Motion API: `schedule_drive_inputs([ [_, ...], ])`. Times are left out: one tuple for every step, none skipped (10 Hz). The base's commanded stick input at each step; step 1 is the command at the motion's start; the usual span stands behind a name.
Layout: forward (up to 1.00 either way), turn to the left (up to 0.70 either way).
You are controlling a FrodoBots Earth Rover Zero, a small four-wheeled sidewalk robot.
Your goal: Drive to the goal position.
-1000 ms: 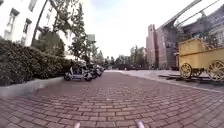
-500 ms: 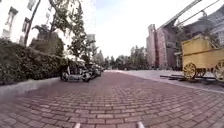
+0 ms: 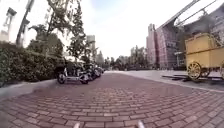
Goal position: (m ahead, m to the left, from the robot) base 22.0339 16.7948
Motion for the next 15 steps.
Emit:
schedule_drive_inputs([
  [0.7, 0.0],
  [0.7, 0.0],
  [0.7, 0.0],
  [0.7, 0.0],
  [0.7, 0.0],
  [0.7, 0.0],
  [0.7, 0.0],
  [0.7, 0.0],
  [0.7, 0.0],
  [0.7, 0.0],
  [0.7, 0.0],
  [0.7, 0.0],
  [0.7, 0.0],
  [0.7, 0.0],
  [0.7, 0.0],
])
